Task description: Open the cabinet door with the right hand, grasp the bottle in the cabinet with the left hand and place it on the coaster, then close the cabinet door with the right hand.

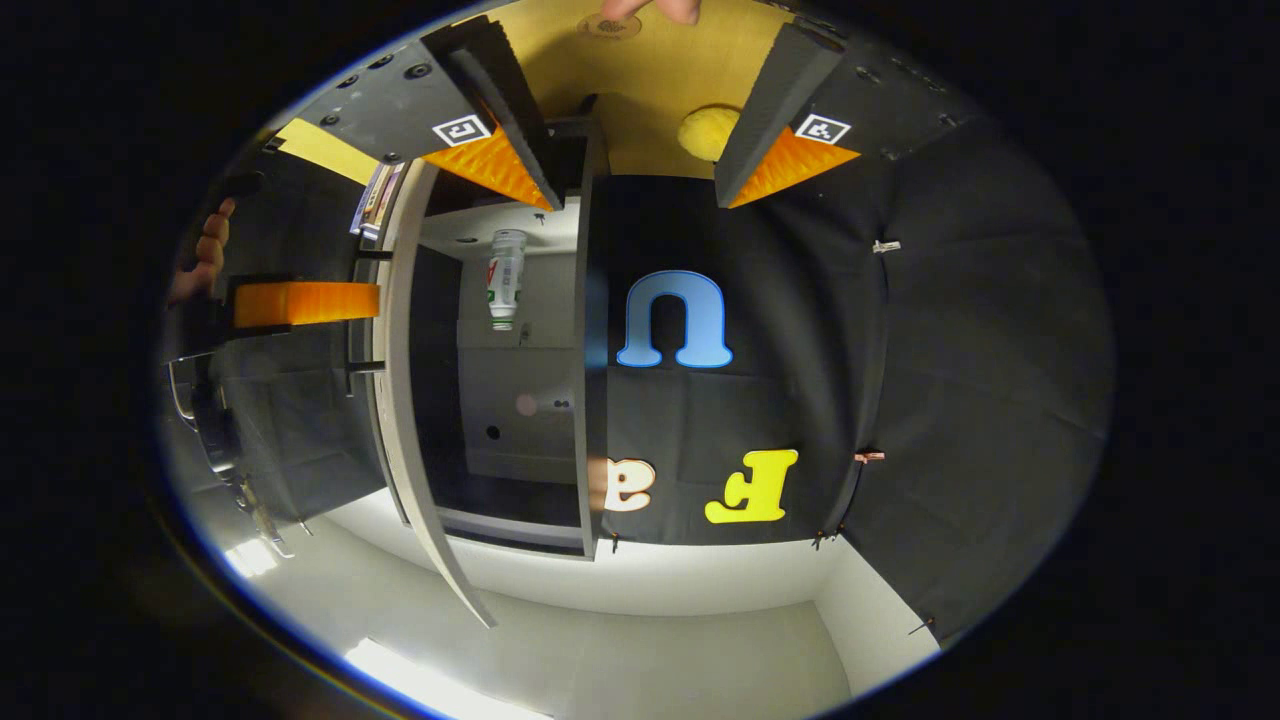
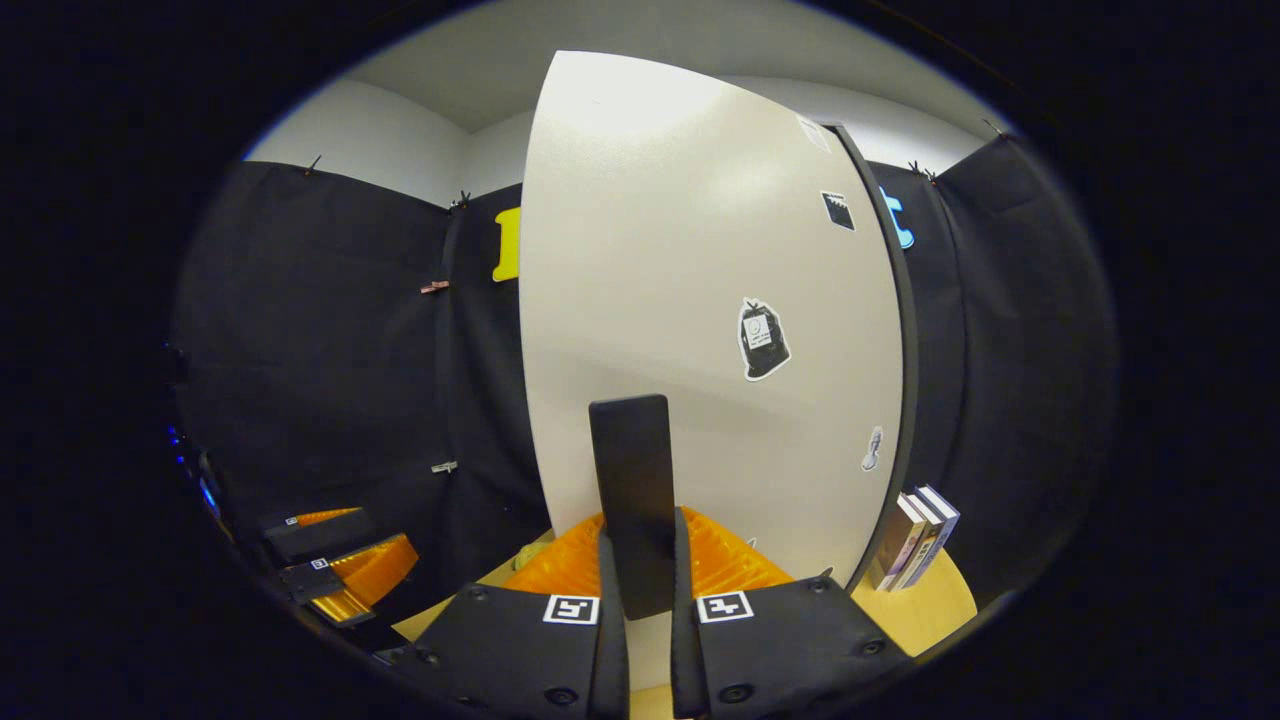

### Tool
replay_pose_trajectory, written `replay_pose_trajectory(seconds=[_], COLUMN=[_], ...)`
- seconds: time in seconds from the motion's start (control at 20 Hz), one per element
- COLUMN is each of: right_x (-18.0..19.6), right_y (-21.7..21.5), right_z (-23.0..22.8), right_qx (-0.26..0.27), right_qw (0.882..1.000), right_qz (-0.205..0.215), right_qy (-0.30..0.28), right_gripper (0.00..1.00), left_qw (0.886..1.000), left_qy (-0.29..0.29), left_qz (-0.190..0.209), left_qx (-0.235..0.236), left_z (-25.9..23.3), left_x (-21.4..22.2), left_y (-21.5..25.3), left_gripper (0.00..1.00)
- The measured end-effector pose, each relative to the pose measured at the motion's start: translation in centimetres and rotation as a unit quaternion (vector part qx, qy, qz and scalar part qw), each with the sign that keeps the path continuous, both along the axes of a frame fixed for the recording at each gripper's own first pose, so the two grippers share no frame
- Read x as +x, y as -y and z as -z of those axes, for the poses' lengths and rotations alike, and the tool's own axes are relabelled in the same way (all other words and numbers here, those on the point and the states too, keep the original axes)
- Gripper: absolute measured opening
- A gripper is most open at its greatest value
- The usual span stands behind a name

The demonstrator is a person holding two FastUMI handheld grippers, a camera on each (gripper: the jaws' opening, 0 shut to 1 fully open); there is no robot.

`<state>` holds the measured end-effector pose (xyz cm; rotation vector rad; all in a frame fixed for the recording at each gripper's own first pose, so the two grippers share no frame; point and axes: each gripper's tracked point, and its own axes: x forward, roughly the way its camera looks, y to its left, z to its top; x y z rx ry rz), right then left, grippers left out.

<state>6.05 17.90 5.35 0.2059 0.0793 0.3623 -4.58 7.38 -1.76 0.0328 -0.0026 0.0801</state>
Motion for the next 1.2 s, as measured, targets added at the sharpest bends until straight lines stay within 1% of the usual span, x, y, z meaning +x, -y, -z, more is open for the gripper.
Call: replay_pose_trajectory(seconds=[0.2,0.4,0.5,0.55,0.65,0.75,0.85,1.0,1.2], right_x=[-0.8,-1.6,-1.9,-2.0,-2.3,-2.1,-2.4,-2.9,-2.3], right_y=[1.6,3.1,3.9,4.4,5.2,6.2,6.8,7.9,9.2], right_z=[0.1,0.0,0.1,0.2,0.1,0.3,1.1,1.4,1.5], right_qx=[-0.007,-0.001,-0.001,-0.003,-0.007,-0.008,-0.015,-0.025,-0.012], right_qw=[1.000,0.999,0.999,0.999,0.998,0.997,0.996,0.995,0.992], right_qz=[0.014,0.028,0.040,0.049,0.065,0.082,0.090,0.099,0.122], right_qy=[0.010,0.015,0.014,0.015,0.015,0.012,-0.005,-0.013,-0.020], right_gripper=[0.20,0.20,0.20,0.20,0.20,0.21,0.23,0.22,0.23], left_qw=[1.000,0.999,0.999,0.998,0.997,0.996,0.995,0.994,0.992], left_qy=[-0.004,-0.005,-0.005,-0.004,-0.004,-0.004,-0.005,-0.008,-0.012], left_qz=[0.018,0.039,0.054,0.060,0.073,0.087,0.099,0.112,0.124], left_qx=[-0.003,-0.005,-0.006,-0.005,-0.004,-0.005,-0.006,-0.006,-0.014], left_z=[0.2,0.1,0.1,0.0,-0.1,-0.2,-0.1,0.2,0.4], left_x=[0.8,1.9,2.6,2.9,3.7,4.7,5.4,6.8,8.2], left_y=[1.9,4.0,5.5,6.2,7.4,8.8,10.2,11.9,13.8], left_gripper=[0.95,0.95,0.96,0.95,0.95,0.95,0.94,0.95,0.95])
